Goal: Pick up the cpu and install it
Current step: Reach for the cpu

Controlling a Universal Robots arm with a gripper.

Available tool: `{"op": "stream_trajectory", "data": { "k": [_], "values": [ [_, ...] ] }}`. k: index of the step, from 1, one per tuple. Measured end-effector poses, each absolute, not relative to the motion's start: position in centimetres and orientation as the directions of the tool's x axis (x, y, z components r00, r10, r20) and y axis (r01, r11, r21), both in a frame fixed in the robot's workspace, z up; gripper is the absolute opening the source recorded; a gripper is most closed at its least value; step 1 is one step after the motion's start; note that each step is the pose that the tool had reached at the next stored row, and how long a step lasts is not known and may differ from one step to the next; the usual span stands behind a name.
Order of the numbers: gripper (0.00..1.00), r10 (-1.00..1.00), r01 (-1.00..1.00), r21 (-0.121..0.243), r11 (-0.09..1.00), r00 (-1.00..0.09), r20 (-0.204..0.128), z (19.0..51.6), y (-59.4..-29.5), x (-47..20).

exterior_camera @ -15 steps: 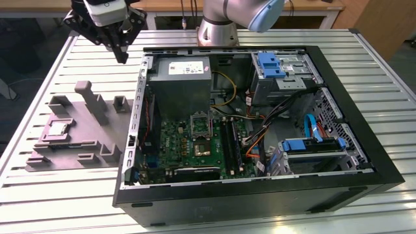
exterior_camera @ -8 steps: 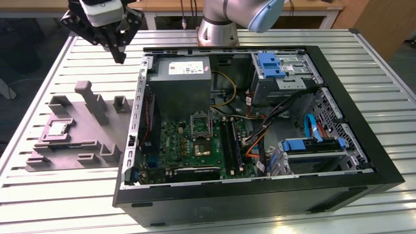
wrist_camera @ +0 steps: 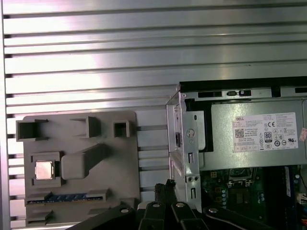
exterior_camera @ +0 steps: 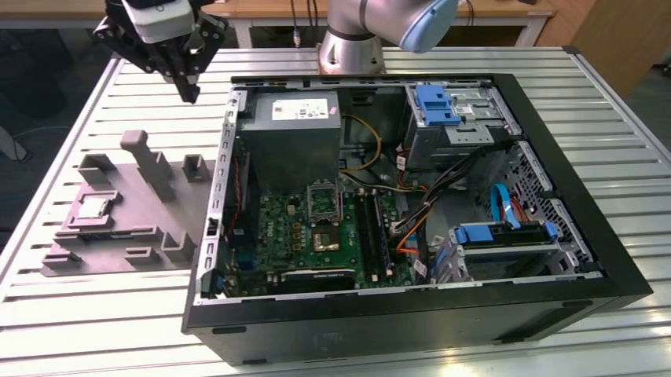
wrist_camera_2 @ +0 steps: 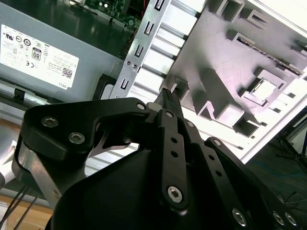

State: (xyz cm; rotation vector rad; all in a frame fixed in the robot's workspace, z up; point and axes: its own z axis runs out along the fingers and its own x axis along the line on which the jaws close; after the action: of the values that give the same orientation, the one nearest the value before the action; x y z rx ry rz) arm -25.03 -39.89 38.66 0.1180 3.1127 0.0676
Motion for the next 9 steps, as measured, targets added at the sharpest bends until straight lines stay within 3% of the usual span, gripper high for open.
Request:
{"op": "stream_trajectory", "data": {
  "k": [9],
  "values": [
    [0.11, 0.076, 0.075, 0.044, 0.996, -0.997, -0.024, 38.63, -39.89, -25.49]
  ]
}}
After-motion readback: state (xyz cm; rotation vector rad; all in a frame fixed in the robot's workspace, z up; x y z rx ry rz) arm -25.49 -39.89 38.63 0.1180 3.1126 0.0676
